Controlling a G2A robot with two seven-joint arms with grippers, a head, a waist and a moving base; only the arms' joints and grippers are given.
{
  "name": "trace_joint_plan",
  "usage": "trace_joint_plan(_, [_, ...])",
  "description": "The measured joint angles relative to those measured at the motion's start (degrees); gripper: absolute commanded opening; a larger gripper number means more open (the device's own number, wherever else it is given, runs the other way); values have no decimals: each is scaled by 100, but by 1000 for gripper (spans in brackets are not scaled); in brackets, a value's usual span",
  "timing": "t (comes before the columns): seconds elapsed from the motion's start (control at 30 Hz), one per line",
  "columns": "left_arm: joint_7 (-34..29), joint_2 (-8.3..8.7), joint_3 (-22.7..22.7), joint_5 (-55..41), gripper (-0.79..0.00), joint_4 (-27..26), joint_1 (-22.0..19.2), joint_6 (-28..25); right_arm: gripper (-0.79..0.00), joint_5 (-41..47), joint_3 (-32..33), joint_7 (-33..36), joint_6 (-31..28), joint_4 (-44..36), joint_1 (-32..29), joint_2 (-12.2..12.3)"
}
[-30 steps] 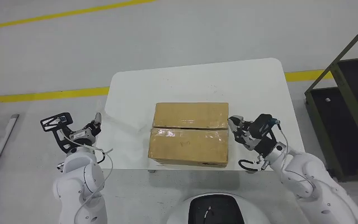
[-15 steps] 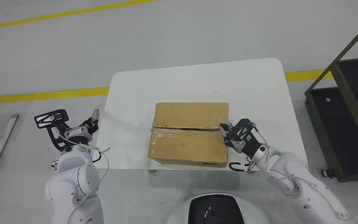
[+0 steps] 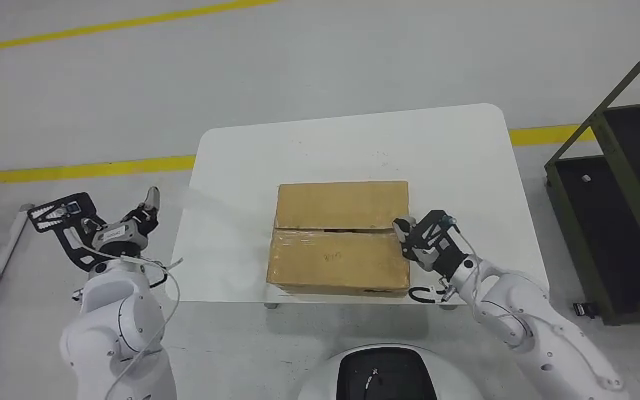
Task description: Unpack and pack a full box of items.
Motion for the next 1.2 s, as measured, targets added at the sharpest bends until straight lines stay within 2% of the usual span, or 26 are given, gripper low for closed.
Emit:
trace_joint_plan(0.33, [-20,63,-73,326,0,-83,-48,-215,-785,64,67,-35,76,-87,-41,-4])
trace_joint_plan(0.5, [-107,94,239,527,0,-257,-112,-625,-785,137,258,-175,116,-326,-134,12])
trace_joint_plan(0.6, [-156,93,717,697,0,-356,-142,-814,-785,105,428,-243,170,-491,-232,30])
trace_joint_plan(0.83, [-29,20,2459,800,0,-315,-245,-1129,-785,55,825,-383,407,-754,-454,60])
trace_joint_plan(1.0, [-20,12,3299,1059,0,-108,-464,-1822,-785,60,1146,-440,492,-854,-638,85])
trace_joint_plan(1.03, [-21,29,3471,1288,0,-57,-538,-2126,-785,67,1238,-458,507,-866,-698,92])
trace_joint_plan(1.2, [-13,63,3909,2031,0,186,-722,-3124,-785,157,1603,-497,487,-845,-937,121])
